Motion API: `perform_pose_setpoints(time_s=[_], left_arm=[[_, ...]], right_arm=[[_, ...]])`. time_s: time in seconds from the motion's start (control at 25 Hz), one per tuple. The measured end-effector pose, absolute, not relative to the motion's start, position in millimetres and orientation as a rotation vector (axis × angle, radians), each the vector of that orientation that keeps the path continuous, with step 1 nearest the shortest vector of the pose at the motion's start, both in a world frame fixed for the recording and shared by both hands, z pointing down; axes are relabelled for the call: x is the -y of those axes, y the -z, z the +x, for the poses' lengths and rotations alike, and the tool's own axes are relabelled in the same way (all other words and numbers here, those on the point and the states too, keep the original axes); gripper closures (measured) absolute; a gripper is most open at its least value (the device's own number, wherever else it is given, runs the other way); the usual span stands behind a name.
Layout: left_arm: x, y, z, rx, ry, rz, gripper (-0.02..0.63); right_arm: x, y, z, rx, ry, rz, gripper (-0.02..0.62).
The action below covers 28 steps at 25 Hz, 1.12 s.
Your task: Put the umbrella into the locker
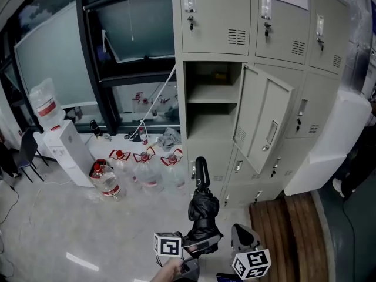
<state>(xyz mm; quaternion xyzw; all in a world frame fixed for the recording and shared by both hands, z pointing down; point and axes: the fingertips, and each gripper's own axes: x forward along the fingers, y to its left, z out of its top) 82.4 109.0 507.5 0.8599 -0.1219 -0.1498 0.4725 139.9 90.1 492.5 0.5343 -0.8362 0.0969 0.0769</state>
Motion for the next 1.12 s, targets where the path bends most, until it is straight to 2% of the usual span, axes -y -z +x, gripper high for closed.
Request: perform_pose_setpoints(time_s=[0.52,1.12], left_arm=[[94,-519,73,0.179,0.232,2.061,0.33],[167,-518,73,0.118,0.214,2.029,0.33]], right_arm=[[121,-500,116,2.395,-0.352,1.692,0.594],[193,-498,110,2.368,-0.355,1.732,0.595]])
